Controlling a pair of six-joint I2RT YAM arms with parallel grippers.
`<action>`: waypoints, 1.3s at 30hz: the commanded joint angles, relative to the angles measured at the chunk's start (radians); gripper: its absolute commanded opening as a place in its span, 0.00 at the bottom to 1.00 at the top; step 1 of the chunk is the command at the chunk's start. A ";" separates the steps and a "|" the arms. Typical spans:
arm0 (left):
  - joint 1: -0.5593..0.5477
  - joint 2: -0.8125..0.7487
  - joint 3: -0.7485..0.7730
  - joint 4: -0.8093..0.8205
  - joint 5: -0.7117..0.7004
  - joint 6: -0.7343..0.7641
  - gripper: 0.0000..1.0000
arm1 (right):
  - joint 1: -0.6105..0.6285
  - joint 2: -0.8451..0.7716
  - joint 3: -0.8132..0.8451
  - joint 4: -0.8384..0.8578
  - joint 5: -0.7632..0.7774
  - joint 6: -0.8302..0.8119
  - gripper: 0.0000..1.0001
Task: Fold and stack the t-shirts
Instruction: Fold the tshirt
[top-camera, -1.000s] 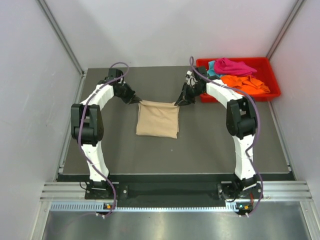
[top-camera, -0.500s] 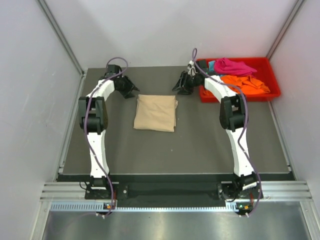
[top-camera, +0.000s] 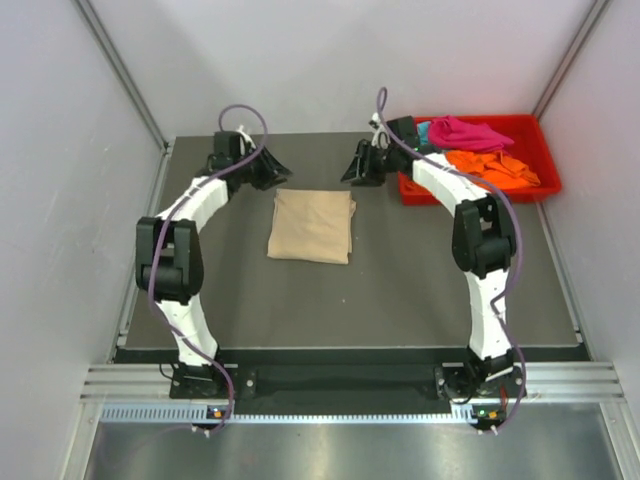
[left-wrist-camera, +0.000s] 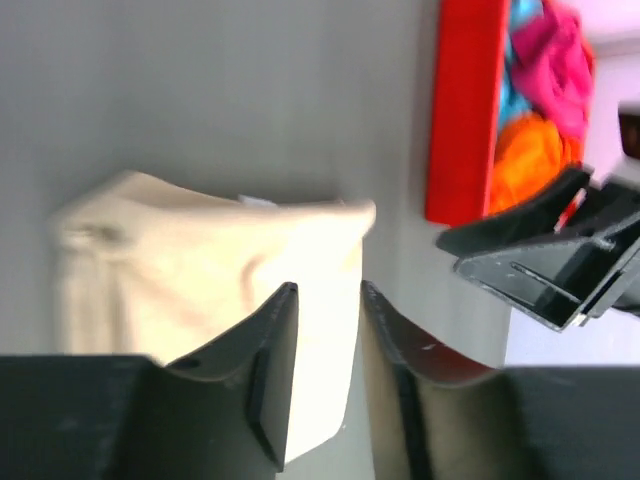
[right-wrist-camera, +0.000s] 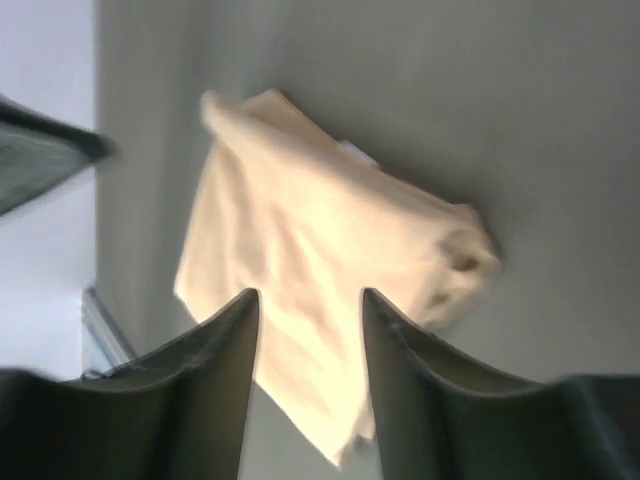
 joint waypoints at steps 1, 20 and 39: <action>-0.028 0.050 -0.134 0.333 0.102 -0.113 0.33 | 0.056 -0.017 -0.091 0.315 -0.075 0.126 0.40; 0.031 0.481 0.007 0.735 0.206 -0.345 0.23 | 0.007 0.273 -0.162 0.757 -0.073 0.384 0.06; 0.022 0.075 -0.094 0.262 0.214 -0.096 0.41 | 0.036 -0.011 0.004 0.041 -0.033 0.003 0.25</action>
